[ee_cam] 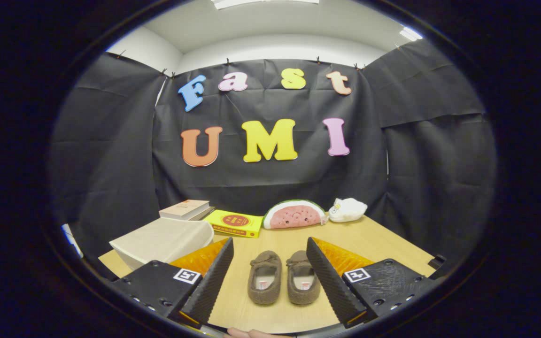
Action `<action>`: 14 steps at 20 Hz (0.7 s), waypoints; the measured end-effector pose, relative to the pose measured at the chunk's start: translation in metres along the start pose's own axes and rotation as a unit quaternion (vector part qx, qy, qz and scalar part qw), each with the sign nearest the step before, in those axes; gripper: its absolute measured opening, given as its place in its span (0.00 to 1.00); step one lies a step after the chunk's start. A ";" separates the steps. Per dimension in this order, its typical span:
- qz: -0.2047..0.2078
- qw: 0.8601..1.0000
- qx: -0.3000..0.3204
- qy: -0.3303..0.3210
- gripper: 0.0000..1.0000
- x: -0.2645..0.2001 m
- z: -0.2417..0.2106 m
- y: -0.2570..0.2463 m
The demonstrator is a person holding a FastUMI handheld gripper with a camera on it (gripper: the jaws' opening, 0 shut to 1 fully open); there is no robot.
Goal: Open the storage box then place both shoes into the box .Put the left shoe in first, then the right shoe, with the right side of both shoes facing outward in a uniform manner.
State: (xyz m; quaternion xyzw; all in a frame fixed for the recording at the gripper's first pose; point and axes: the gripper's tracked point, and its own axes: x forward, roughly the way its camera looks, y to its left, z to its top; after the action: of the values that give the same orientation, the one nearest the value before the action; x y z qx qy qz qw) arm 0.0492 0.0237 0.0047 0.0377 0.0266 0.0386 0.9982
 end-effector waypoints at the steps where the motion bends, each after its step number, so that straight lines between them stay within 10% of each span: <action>1: 0.011 1.000 0.008 0.008 0.95 0.009 0.000 0.007; 9: 0.133 0.980 0.112 0.095 0.95 0.088 -0.019 0.060; 14: 0.266 0.926 0.194 0.187 0.95 0.130 -0.057 0.121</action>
State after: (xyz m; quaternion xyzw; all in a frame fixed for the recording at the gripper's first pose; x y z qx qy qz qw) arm 0.1660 0.1581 -0.0495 0.2281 0.2089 0.3030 0.9014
